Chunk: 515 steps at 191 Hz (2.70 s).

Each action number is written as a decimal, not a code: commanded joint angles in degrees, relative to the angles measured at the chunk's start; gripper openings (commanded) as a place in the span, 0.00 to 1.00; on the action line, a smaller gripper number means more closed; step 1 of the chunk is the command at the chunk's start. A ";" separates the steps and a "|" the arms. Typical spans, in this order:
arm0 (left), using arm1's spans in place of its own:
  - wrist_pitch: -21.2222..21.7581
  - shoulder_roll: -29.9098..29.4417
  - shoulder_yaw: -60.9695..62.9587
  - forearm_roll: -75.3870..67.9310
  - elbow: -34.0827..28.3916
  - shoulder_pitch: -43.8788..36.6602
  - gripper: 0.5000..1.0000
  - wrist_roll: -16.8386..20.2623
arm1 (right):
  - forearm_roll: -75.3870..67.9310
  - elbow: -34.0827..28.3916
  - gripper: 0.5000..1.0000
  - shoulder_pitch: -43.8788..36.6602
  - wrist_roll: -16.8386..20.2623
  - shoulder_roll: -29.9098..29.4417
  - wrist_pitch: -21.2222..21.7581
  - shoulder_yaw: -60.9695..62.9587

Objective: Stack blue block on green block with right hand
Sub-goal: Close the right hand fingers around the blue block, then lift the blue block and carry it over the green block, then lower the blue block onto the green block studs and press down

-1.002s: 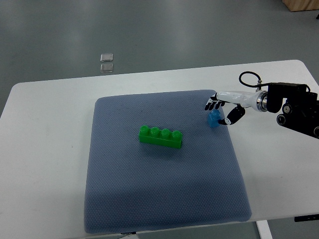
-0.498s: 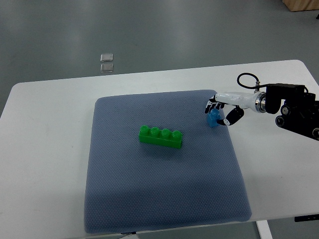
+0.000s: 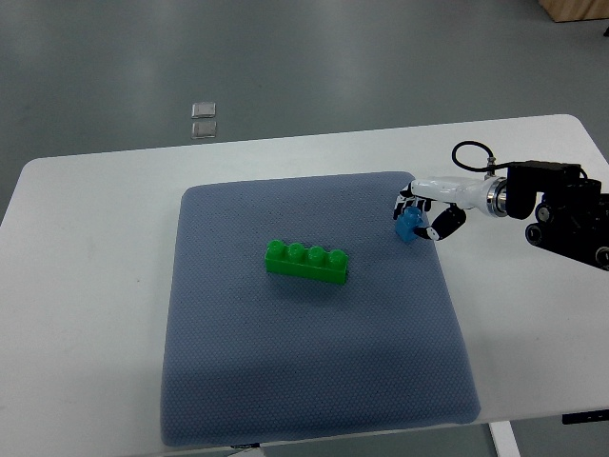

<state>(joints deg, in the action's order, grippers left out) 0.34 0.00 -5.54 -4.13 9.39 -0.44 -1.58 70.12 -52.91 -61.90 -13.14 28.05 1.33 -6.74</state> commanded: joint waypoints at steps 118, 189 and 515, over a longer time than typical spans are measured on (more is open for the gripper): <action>0.01 0.00 0.00 0.00 -0.07 0.00 1.00 0.00 | 1.16 -4.22 0.00 -6.91 -1.97 -0.27 -4.50 0.14; 0.01 0.00 0.00 0.00 -0.07 0.00 1.00 0.00 | 7.75 -6.16 0.00 -8.58 -9.97 -3.53 -4.41 0.14; 0.01 0.00 0.00 0.00 0.01 0.00 1.00 0.00 | 13.73 -8.18 0.00 -8.76 -15.07 -6.87 -3.44 -1.26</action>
<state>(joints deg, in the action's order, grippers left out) 0.34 0.00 -5.54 -4.13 9.39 -0.44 -1.58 83.65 -61.30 -70.77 -28.33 21.38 -2.03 -8.00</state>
